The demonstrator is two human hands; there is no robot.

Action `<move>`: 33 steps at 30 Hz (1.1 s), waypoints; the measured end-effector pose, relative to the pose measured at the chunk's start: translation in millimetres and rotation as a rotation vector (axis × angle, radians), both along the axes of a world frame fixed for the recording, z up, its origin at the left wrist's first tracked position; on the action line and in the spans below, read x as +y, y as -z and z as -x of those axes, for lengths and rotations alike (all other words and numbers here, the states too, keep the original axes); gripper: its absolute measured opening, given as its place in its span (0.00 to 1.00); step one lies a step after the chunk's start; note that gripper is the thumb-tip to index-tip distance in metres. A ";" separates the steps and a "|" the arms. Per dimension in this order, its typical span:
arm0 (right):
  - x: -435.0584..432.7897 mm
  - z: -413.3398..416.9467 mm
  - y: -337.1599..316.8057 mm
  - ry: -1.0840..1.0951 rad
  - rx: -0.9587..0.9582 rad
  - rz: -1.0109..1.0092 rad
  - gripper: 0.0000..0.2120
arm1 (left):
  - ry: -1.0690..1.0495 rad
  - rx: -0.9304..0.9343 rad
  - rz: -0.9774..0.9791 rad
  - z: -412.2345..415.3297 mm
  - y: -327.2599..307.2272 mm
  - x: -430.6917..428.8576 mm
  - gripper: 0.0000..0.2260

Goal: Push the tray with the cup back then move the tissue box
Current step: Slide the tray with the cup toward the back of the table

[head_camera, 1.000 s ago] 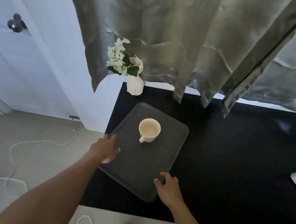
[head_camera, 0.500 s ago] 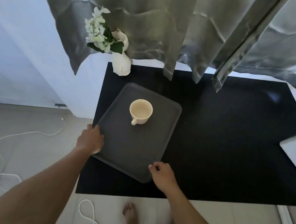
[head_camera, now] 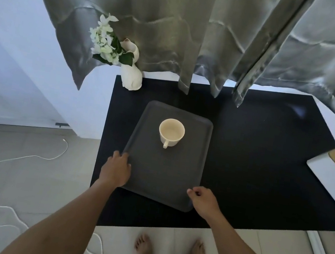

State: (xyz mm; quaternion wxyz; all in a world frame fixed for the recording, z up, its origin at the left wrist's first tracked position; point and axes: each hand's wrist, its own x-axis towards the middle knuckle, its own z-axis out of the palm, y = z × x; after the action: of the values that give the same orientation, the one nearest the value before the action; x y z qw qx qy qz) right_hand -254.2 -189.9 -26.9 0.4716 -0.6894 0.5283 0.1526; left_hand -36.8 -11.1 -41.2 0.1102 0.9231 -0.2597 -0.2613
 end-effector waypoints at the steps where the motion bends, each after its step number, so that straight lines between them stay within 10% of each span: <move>1: -4.3 2.5 -1.6 0.009 0.000 -0.002 0.21 | 0.003 0.016 0.019 3.4 -0.4 -2.1 0.19; 19: -55.7 17.8 -11.3 0.452 -0.075 -0.092 0.26 | -0.351 0.196 0.217 52.3 -1.8 -39.6 0.23; 28: -93.8 -3.6 -18.1 0.494 -0.044 -0.180 0.09 | -0.627 0.312 0.151 53.1 -3.8 -65.4 0.21; 33: -121.1 -18.0 -17.4 0.503 -0.094 -0.242 0.19 | -0.781 0.331 0.223 42.8 -6.7 -82.8 0.21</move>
State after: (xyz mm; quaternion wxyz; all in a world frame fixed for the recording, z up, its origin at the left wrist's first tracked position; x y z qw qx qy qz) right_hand -236.2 -311.0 -9.6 0.5976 -0.4815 0.6382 0.0608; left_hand -79.6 -93.9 -34.5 0.3399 0.8802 0.1034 -0.3148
